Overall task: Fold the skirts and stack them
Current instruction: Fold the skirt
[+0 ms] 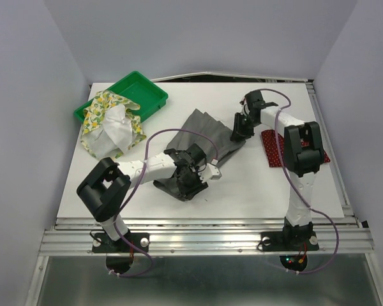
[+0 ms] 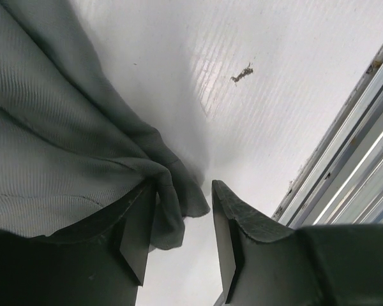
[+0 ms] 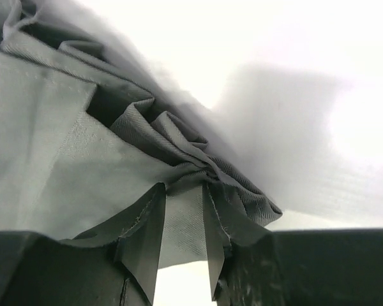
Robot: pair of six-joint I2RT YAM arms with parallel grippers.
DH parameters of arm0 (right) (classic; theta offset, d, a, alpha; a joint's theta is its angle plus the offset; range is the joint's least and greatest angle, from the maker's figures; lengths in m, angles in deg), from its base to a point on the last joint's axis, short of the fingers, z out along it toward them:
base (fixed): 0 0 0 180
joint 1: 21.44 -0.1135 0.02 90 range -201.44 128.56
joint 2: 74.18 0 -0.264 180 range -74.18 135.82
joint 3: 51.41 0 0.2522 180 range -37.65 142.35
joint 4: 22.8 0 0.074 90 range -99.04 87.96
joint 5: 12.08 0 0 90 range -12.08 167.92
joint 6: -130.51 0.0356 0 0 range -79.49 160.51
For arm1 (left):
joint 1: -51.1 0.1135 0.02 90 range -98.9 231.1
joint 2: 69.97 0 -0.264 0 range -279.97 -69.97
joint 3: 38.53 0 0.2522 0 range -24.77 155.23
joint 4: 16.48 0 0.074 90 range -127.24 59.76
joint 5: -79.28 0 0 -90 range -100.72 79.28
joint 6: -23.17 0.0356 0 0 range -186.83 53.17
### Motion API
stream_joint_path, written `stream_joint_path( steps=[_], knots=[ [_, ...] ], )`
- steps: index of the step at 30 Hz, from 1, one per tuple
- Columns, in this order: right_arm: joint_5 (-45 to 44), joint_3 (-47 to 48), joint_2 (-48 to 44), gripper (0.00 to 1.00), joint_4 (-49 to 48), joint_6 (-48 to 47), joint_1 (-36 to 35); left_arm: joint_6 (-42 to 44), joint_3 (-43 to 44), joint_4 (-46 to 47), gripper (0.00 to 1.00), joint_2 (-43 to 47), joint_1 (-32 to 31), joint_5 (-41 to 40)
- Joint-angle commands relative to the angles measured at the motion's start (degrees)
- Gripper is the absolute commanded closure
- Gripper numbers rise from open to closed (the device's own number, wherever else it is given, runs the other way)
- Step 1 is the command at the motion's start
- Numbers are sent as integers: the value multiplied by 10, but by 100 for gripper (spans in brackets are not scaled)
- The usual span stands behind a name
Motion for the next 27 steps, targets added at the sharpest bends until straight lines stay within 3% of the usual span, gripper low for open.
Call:
stream_joint_path(
  steps=[1,7,10,16,21,23,27],
  knots=[
    [-82,58,41,64,6,-60,3,42,19,-72,43,11,-2,13],
    [-66,140,78,66,16,-90,3,73,31,-102,26,43,-3,28],
    [23,132,41,63,16,-99,3,71,53,-104,21,89,-3,35],
    [158,117,-57,55,-12,-96,3,25,116,-52,1,192,7,35],
    [247,135,-105,48,-38,-49,-32,-14,72,43,1,258,61,-51],
    [272,124,-111,47,-56,-21,-54,-9,58,51,9,239,103,-56],
    [336,40,-118,46,-134,69,-102,-22,42,59,26,188,218,61]
  ],
)
